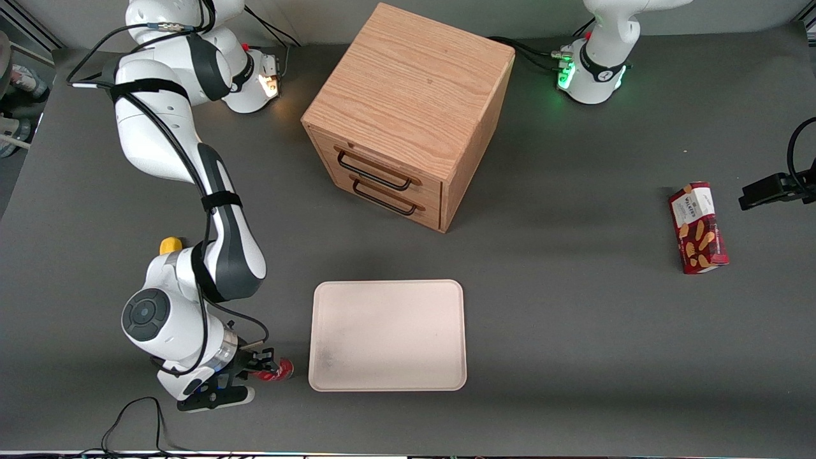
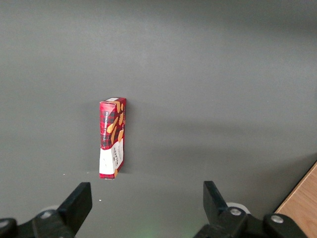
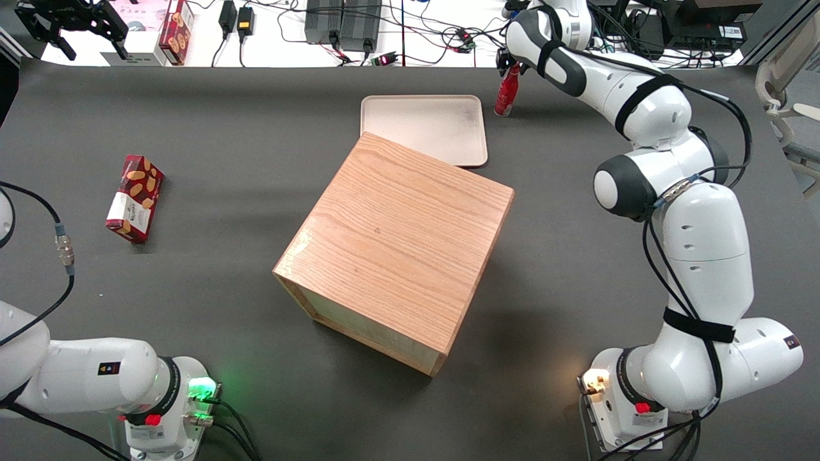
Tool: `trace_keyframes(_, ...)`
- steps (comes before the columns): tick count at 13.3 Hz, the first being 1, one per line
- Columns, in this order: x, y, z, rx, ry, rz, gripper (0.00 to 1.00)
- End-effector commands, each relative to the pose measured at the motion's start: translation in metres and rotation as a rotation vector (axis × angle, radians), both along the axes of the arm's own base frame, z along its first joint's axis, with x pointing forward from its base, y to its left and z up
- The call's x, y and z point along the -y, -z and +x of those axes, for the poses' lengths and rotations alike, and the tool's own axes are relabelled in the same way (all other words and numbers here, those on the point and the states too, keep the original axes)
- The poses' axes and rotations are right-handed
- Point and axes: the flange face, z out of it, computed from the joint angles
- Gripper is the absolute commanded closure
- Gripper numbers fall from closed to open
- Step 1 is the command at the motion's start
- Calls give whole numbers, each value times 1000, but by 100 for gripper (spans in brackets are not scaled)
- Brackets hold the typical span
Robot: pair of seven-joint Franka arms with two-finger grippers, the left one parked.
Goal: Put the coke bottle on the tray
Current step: 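Lower the right gripper around the bottle and close on it, then lift the bottle upright with the right gripper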
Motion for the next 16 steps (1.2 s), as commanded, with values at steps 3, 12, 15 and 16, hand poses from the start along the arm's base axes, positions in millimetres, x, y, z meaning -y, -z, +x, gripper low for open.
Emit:
trace_keyframes(3,-3,-9,-4,-19,-23,-16,89)
trace_keyframes(12,15,-116,-23,-19,-122,-119,100)
trace_keyframes(15,21,-178,-44,-31,-117,-122,100)
trace_keyframes(16,23,-200,-52,-30,-118,-122,100)
